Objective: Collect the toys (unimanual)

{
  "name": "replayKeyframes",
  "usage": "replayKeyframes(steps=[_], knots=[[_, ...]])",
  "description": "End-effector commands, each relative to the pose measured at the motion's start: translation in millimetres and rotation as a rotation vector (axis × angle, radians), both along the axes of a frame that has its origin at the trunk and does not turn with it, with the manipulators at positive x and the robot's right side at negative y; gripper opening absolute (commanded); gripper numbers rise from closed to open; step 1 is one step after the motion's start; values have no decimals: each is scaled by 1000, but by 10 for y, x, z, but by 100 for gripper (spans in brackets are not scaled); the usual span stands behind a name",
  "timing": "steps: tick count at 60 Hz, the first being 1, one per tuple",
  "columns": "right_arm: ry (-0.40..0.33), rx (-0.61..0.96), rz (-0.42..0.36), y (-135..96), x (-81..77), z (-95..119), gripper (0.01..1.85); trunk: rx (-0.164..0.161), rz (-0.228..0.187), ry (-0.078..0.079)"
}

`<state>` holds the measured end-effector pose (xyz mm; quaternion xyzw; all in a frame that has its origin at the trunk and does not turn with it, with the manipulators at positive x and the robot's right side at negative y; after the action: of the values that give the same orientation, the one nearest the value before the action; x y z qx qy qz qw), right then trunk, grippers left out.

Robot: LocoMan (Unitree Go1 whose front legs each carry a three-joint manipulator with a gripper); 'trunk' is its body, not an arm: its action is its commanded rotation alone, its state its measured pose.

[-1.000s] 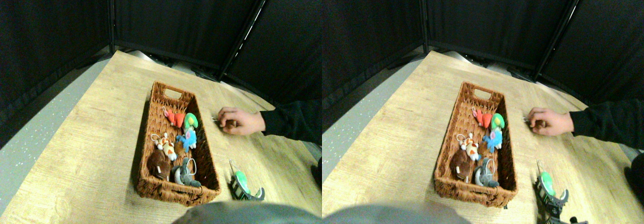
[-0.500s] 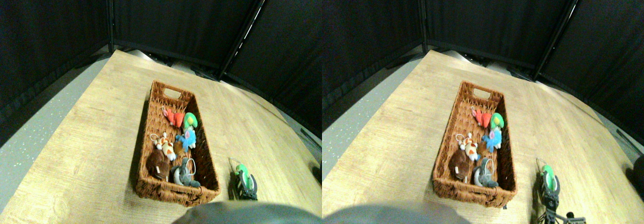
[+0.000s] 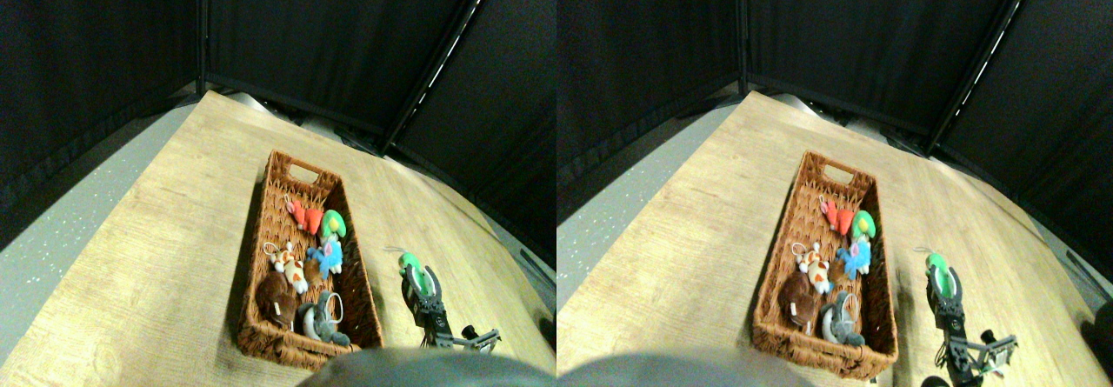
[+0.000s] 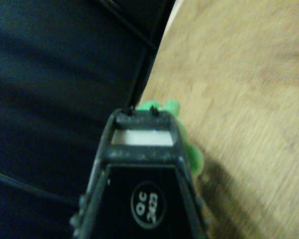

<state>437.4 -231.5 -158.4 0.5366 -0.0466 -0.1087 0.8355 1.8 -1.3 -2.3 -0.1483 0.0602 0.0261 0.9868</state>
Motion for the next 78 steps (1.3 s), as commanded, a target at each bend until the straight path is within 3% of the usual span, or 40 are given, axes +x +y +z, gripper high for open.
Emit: replayKeyframes(steps=[1, 12, 16, 28, 47, 63, 78], knots=[[-40, -6, 53, 118, 62, 187, 6, -25, 18, -27], [-10, -79, 153, 310, 155, 349, 6, -52, 55, -39], [-5, -83, 136, 390, 154, 394, 6, -60, 69, -40], [18, -76, 217, 651, 218, 491, 6, -91, 107, -48], [61, -46, 401, 1111, 288, 567, 6, -134, 159, -53], [69, -33, 418, 1248, 284, 504, 6, -145, 186, -51], [83, -14, 412, 1243, 292, 434, 6, -144, 179, -43]])
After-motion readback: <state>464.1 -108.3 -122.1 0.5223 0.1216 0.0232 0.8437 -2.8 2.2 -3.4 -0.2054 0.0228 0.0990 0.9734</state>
